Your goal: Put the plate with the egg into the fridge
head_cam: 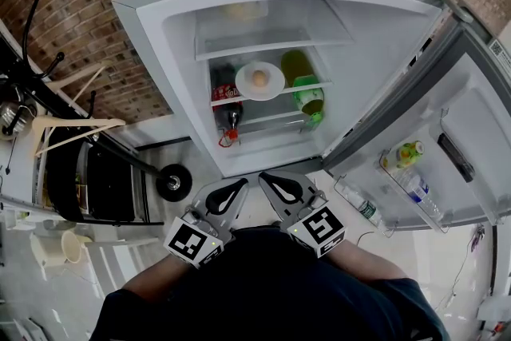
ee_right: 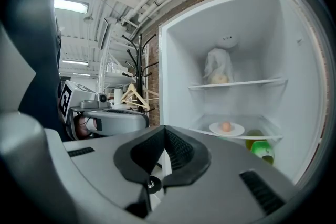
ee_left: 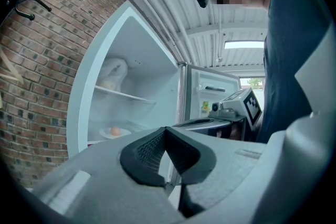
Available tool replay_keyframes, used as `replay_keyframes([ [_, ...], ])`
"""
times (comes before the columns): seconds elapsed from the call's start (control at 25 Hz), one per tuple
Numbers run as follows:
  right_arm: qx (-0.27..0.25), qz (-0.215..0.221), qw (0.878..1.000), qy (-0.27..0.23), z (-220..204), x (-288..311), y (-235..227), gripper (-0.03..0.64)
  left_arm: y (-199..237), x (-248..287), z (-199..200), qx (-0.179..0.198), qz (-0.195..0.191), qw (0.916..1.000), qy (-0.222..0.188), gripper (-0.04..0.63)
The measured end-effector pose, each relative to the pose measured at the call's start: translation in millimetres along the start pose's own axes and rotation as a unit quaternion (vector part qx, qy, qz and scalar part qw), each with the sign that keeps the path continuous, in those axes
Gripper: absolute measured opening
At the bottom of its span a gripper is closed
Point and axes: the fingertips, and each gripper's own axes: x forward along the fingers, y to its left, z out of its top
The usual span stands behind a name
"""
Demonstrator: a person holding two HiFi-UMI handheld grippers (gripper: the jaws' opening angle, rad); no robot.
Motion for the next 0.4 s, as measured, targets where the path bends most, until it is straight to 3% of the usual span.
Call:
replay_keyframes([
  [0.4,0.004,0.001,1.000,0.000,-1.5,0.5,1.3,0.011,-1.3,-1.4,-0.9,0.000,-0.003,1.0000,0.003,0.003],
])
